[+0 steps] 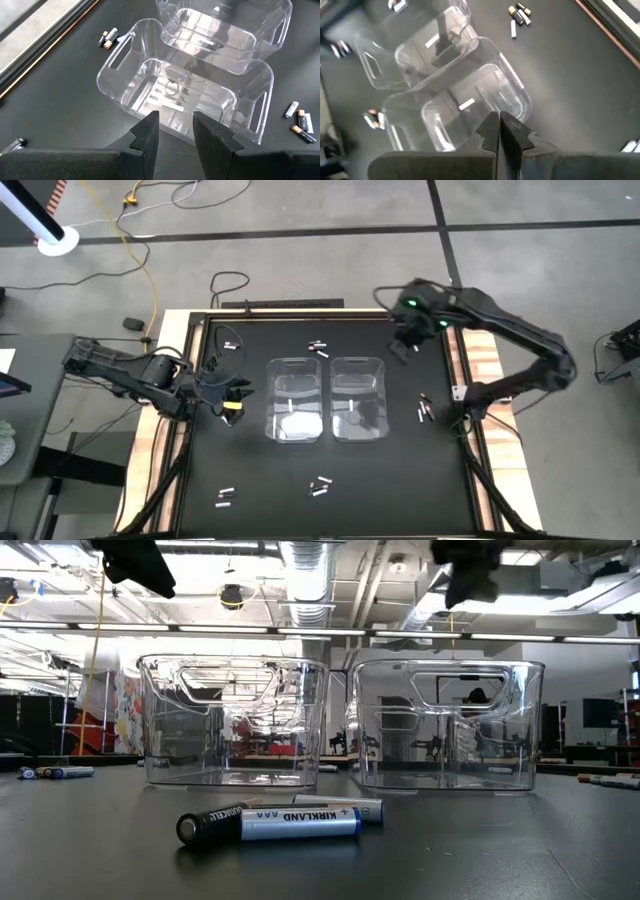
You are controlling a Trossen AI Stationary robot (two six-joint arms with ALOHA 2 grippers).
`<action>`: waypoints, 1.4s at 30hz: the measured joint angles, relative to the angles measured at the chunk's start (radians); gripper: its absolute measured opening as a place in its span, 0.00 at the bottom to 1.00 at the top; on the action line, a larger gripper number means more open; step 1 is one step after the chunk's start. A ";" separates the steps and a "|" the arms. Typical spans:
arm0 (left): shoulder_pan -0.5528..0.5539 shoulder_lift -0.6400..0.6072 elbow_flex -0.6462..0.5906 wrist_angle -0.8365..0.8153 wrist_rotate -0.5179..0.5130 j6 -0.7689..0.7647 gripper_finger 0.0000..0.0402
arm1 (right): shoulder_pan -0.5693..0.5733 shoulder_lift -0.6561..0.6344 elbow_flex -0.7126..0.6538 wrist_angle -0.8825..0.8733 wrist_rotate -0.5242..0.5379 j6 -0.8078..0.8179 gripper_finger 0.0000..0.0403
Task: Sort batteries
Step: Put the black battery into the right transparent bin
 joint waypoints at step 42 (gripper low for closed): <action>0.000 0.000 0.000 0.017 -0.248 -0.230 0.42 | -0.229 -0.063 -0.360 0.236 0.012 -0.057 0.54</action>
